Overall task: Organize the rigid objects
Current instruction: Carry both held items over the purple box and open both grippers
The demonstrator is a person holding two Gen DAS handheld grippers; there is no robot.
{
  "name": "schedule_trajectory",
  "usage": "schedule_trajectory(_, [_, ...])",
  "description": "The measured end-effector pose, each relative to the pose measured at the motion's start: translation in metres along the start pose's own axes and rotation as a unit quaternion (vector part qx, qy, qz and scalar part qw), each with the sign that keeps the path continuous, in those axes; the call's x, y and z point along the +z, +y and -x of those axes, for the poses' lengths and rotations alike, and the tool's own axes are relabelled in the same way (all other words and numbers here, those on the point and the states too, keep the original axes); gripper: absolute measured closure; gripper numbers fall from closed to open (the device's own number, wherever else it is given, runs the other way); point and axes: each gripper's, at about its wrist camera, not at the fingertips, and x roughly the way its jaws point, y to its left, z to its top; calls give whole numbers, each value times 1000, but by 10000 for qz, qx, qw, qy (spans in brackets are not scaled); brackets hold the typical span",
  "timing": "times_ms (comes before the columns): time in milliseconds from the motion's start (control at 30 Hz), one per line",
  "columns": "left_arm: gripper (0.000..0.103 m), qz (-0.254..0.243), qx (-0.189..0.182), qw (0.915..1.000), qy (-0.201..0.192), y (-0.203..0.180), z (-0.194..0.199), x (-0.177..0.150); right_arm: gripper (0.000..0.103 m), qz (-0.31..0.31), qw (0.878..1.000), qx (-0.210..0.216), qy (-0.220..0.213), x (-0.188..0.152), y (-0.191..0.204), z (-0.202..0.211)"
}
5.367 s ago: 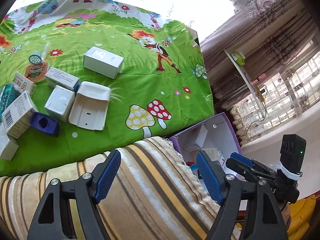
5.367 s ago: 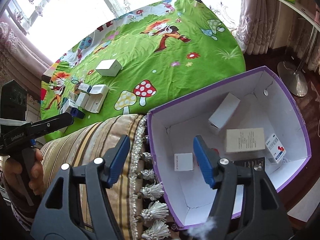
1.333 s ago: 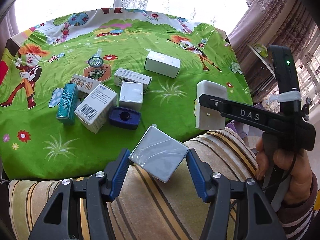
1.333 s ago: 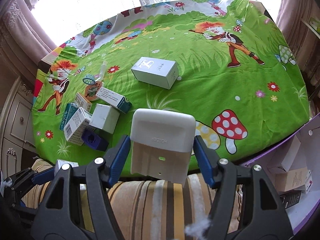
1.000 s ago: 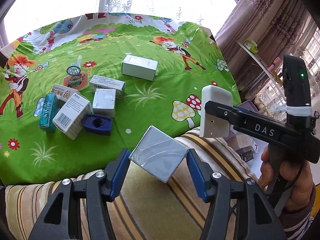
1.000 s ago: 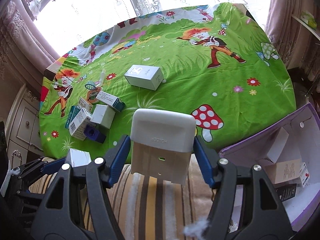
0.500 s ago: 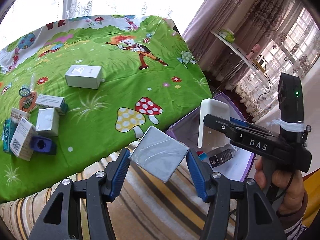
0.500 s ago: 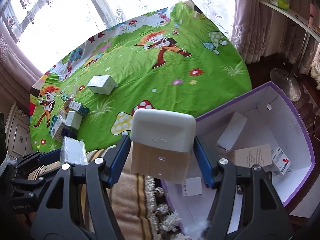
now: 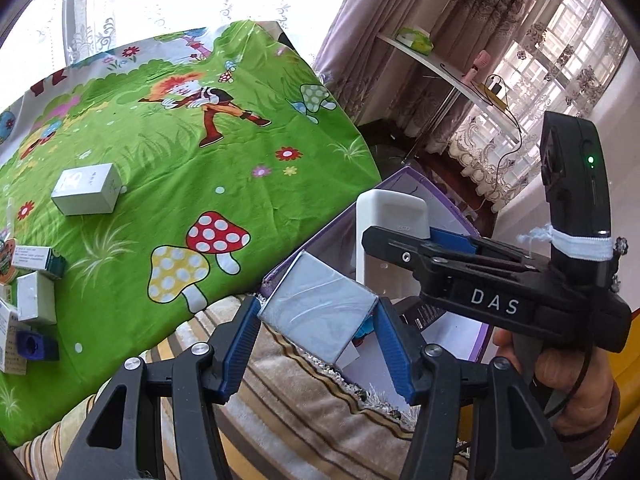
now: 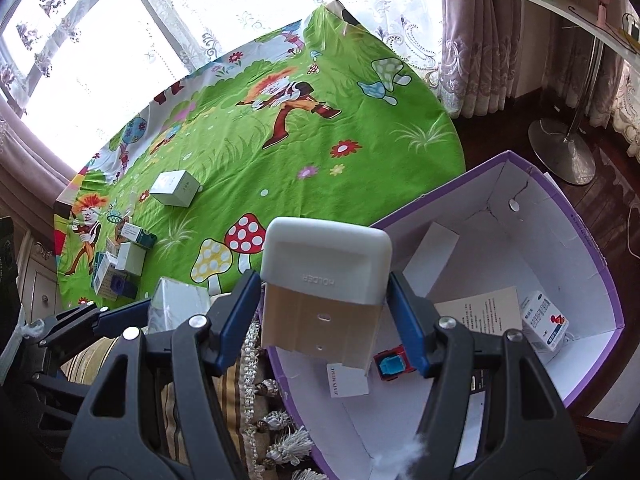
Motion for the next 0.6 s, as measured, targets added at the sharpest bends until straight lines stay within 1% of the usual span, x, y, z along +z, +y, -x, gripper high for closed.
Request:
schedule_trajectory(200, [43, -11, -112, 9999, 102, -7, -15, 7, 34, -145, 9998, 134, -10, 4, -8, -3])
schedule_trajectory(233, [41, 10, -139, 9998, 136, -6, -18, 8, 33, -168, 9998, 133, -36, 5, -10, -2])
schedule_trajectory(267, [37, 45, -146, 9997, 166, -5, -20, 9, 31, -190, 9997, 114, -55, 5, -11, -2])
schedule_trajectory(300, [35, 88, -144, 9997, 180, -4, -22, 11, 27, -204, 9997, 110, -73, 5, -12, -2])
schedule_trajectory(333, [34, 126, -151, 9996, 177, -3, -22, 10, 24, -201, 9997, 131, -80, 6, -12, -1])
schedule_trajectory(467, [33, 207, -158, 9996, 109, 2, -17, 8, 24, -187, 9997, 46, -163, 6, -14, 3])
schedule_trajectory(600, [33, 342, -158, 9993, -41, 8, -8, 5, 23, -148, 9994, -65, -306, 6, -13, 11])
